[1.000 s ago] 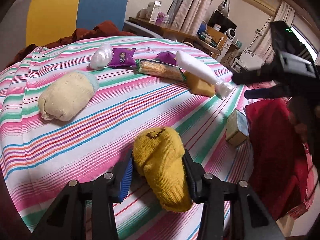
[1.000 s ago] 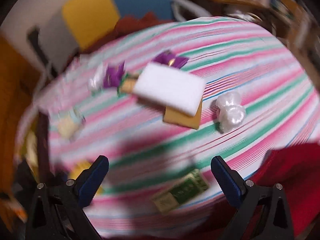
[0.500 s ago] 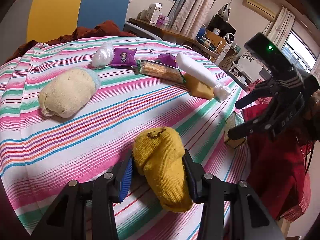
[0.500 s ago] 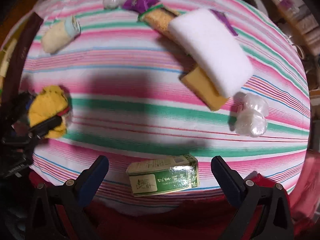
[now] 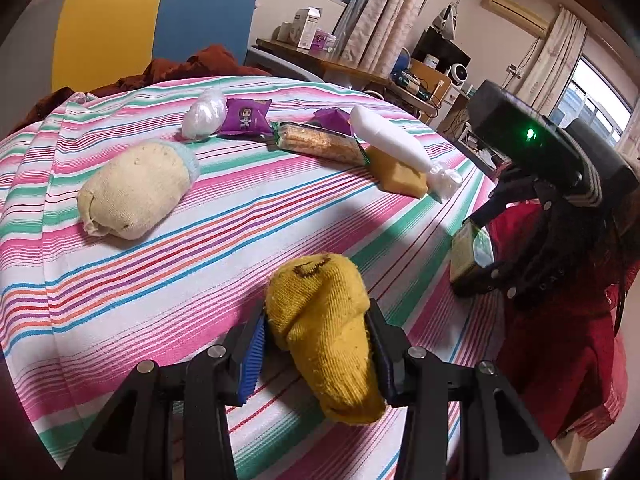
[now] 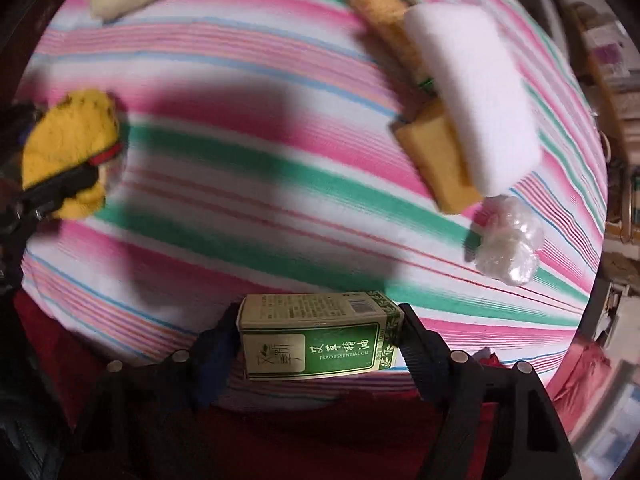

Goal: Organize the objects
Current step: 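Grasp the green tea box with the right tool while the left tool holds the sock, then carry sock and tea box to the gold tray and release both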

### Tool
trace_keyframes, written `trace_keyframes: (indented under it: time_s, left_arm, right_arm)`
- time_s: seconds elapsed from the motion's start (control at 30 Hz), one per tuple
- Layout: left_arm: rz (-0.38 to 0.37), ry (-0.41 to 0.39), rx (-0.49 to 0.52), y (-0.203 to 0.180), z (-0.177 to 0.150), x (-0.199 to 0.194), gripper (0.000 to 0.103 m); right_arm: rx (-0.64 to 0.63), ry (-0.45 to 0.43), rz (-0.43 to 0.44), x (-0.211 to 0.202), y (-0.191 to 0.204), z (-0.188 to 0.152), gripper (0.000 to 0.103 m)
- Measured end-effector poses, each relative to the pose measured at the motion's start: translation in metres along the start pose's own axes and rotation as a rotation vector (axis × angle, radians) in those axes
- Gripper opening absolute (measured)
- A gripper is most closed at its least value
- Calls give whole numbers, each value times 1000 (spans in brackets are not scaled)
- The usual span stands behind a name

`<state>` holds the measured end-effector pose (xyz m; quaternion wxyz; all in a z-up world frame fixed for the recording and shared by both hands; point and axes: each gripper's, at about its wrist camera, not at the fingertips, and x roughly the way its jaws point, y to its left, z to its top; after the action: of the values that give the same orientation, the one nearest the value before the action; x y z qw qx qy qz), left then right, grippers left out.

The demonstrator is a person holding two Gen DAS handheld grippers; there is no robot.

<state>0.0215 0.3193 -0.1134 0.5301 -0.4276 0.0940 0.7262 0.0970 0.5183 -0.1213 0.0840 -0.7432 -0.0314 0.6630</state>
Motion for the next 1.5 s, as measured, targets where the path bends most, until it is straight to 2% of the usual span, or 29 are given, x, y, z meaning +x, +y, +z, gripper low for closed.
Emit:
trace_keyframes:
  time_s: [0.17,0.33,0.5,0.67,0.8,0.97,1.13,1.3,1.43,1.47,1.5]
  left_arm:
    - [29,-3,37,-5,-1,-3,46]
    - [87,9,9,-4,0,-17,45]
    - [115,-59,3,-3,1,-57,44]
    - [165,-166,-80,14,4,-116,44]
    - [236,-257,-162,40,0,-162,44]
    - [376,-330,-249,85,-13,-213,44]
    - [513,-344,-360,145,-25,-244,44]
    - [582,-328,-410,197,-25,-258,45]
    - [623,-310,-435,226,-20,-258,49]
    - [642,-305,-464,233,-21,-259,50]
    - [639,-304,-493,240,-22,-260,52]
  right_arm:
    - [116,-120,46,-18,-17,-6,75]
    - [182,-256,116,-42,-19,-6,75]
    - [265,-407,186,-70,-15,-1,75]
    - [305,-533,289,-102,29,23,75]
    - [267,-601,386,-122,75,45,75]
    - [126,-623,471,-145,142,74,75]
    - [3,-616,519,-155,202,88,75]
    - [-99,-582,535,-149,259,102,76]
    - [-135,-557,534,-141,287,105,77]
    - [-141,-551,538,-139,292,106,79]
    - [-142,-546,545,-137,295,107,89]
